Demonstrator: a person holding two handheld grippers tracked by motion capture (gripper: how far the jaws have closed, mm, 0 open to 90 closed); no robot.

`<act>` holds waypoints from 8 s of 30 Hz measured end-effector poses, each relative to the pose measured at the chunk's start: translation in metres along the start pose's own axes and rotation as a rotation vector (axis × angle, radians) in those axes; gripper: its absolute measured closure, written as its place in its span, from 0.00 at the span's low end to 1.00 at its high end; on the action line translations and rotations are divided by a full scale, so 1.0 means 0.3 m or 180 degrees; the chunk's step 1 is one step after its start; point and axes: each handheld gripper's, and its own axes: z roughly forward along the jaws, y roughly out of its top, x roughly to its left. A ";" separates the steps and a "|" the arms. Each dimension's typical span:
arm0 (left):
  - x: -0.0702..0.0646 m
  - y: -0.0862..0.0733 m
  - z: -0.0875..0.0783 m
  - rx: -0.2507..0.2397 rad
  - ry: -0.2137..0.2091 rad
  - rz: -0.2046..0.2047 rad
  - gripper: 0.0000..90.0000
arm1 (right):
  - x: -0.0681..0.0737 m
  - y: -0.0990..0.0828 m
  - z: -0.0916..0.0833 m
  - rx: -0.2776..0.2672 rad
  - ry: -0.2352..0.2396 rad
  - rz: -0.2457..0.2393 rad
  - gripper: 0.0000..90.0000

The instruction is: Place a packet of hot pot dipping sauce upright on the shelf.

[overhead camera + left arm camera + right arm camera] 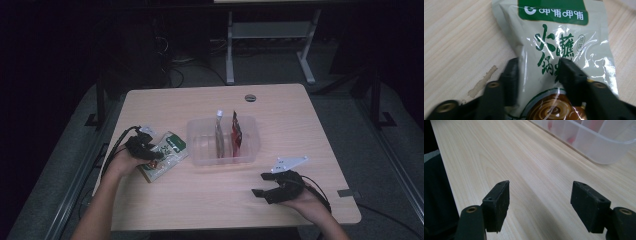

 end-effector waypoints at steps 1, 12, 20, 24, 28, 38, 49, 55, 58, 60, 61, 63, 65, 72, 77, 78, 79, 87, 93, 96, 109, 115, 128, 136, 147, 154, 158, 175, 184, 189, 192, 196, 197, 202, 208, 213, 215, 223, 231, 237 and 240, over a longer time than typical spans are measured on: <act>-0.001 -0.002 -0.001 -0.0008 -0.0010 -0.0006 0.72 | 0.000 0.000 0.001 0.0003 0.0003 0.0000 0.34; 0.014 -0.021 -0.017 -0.0191 -0.0205 -0.0257 0.99 | -0.001 0.001 -0.001 0.0009 0.0013 0.0013 0.34; 0.023 -0.061 -0.055 -0.0264 -0.0332 -0.0408 0.99 | -0.006 -0.001 -0.007 -0.0016 0.0013 0.0026 0.34; 0.010 -0.088 -0.084 -0.0243 -0.0380 -0.0408 0.99 | -0.006 0.002 -0.007 -0.0018 0.0017 0.0031 0.33; -0.009 -0.110 -0.127 -0.0378 -0.0460 -0.0441 0.99 | -0.005 0.005 -0.006 0.0013 0.0059 0.0112 0.33; -0.118 -0.140 -0.227 -0.0541 -0.0554 -0.0335 0.99 | -0.011 0.025 -0.004 0.0042 0.0185 0.0287 0.29; -0.283 -0.113 -0.288 -0.0746 -0.0694 -0.0125 0.99 | -0.017 0.045 -0.011 -0.0080 0.0282 0.0405 0.34; -0.362 -0.053 -0.281 -0.0805 -0.0802 0.0096 0.99 | -0.027 0.062 0.006 -0.0048 0.0423 0.0452 0.31; -0.397 -0.024 -0.271 -0.0810 -0.0838 0.0158 0.99 | -0.024 0.072 0.011 -0.0058 0.0429 0.0441 0.27; -0.422 0.000 -0.260 -0.0812 -0.0865 0.0236 0.99 | -0.022 0.081 0.013 -0.0064 0.0440 0.0426 0.25; -0.433 0.010 -0.255 -0.0801 -0.0881 0.0269 0.99 | -0.021 0.089 0.014 -0.0059 0.0459 0.0421 0.24; -0.453 0.026 -0.244 -0.0801 -0.0910 0.0306 0.99 | -0.018 0.105 0.015 -0.0060 0.0498 0.0405 0.24; -0.475 0.044 -0.231 -0.0793 -0.0933 0.0360 0.99 | -0.016 0.120 0.018 -0.0055 0.0550 0.0393 0.21; -0.546 0.097 -0.188 -0.0783 -0.0983 0.0533 0.99 | 0.001 0.194 0.033 -0.0110 0.0899 0.0450 0.23; -0.586 0.122 -0.166 -0.0797 -0.0995 0.0632 0.99 | 0.007 0.233 0.059 -0.0116 0.1127 0.0408 0.24; -0.592 0.125 -0.163 -0.0810 -0.1000 0.0634 0.99 | 0.009 0.239 0.065 -0.0106 0.1162 0.0412 0.24; -0.598 0.128 -0.160 -0.0822 -0.1006 0.0637 0.99 | 0.012 0.244 0.072 -0.0095 0.1193 0.0411 0.24; -0.626 0.136 -0.153 -0.0864 -0.0996 0.0733 0.99 | 0.039 0.269 0.123 -0.0015 0.1446 0.0407 0.41; -0.633 0.137 -0.150 -0.0880 -0.0974 0.0765 0.99 | 0.040 0.266 0.128 0.0015 0.1484 0.0425 0.62; -0.636 0.138 -0.148 -0.0880 -0.0950 0.0785 0.99 | 0.042 0.266 0.126 0.0057 0.1433 0.0403 0.68; -0.625 0.130 -0.129 -0.0909 -0.0926 0.0790 0.97 | 0.062 0.274 0.114 0.0077 0.1225 0.0202 0.96; -0.621 0.130 -0.132 -0.0897 -0.0913 0.0827 0.89 | 0.074 0.286 0.103 0.0089 0.1206 0.0083 1.00; -0.561 0.073 -0.184 -0.0981 -0.0777 0.0711 0.39 | 0.080 0.334 0.066 0.0119 0.1040 0.0054 1.00; -0.532 0.041 -0.168 -0.0965 -0.0777 0.0643 0.32 | 0.080 0.385 0.030 0.0097 0.0965 0.0009 1.00; -0.522 0.029 -0.154 -0.0971 -0.0743 0.0639 0.30 | 0.080 0.488 -0.048 -0.0028 0.0829 0.0000 1.00; -0.523 0.028 -0.145 -0.0920 -0.0780 0.0645 0.30 | 0.075 0.565 -0.082 -0.0090 0.0729 -0.0041 1.00; -0.528 0.028 -0.140 -0.0915 -0.0779 0.0668 0.30 | 0.071 0.613 -0.091 -0.0105 0.0643 -0.0043 1.00; -0.522 0.026 -0.133 -0.0877 -0.0778 0.0699 0.30 | 0.018 0.762 -0.043 -0.0060 0.0213 0.0048 0.99; -0.525 0.024 -0.131 -0.0859 -0.0792 0.0675 0.29 | 0.005 0.760 0.021 0.0048 0.0150 0.0155 0.99; -0.525 0.025 -0.131 -0.0864 -0.0796 0.0684 0.29 | 0.005 0.739 0.055 0.0124 0.0110 0.0134 0.98; -0.524 0.025 -0.132 -0.0863 -0.0786 0.0691 0.29 | 0.003 0.724 0.078 0.0176 0.0125 0.0155 0.98; -0.525 0.024 -0.130 -0.0857 -0.0788 0.0678 0.29 | 0.001 0.722 0.084 0.0184 0.0165 0.0193 0.97; -0.525 0.024 -0.130 -0.0847 -0.0788 0.0678 0.29 | 0.001 0.722 0.084 0.0187 0.0175 0.0193 0.96; -0.523 0.027 -0.130 -0.0858 -0.0779 0.0690 0.29 | -0.006 0.722 0.058 0.0096 0.0233 0.0231 0.93; -0.528 0.038 -0.131 -0.0895 -0.0762 0.0678 0.30 | -0.015 0.711 0.051 0.0136 0.0221 0.0230 0.99; -0.513 0.072 -0.157 -0.1028 -0.0632 0.0655 0.33 | -0.008 0.713 0.049 0.0118 0.0223 0.0242 1.00; -0.504 0.093 -0.172 -0.1131 -0.0576 0.0613 0.36 | -0.009 0.714 0.050 0.0101 0.0242 0.0207 1.00; -0.470 0.171 -0.197 -0.1348 -0.0358 0.0591 0.52 | 0.001 0.725 0.068 0.0027 0.0319 0.0183 0.99; -0.456 0.174 -0.196 -0.1314 -0.0368 0.0547 0.98 | 0.000 0.725 0.060 -0.0023 0.0321 0.0185 0.97; -0.452 0.183 -0.194 -0.1292 -0.0352 0.0537 1.00 | 0.002 0.726 0.061 -0.0080 0.0368 0.0163 0.97; -0.446 0.176 -0.192 -0.1295 -0.0367 0.0512 1.00 | 0.006 0.727 0.057 -0.0126 0.0372 0.0149 0.95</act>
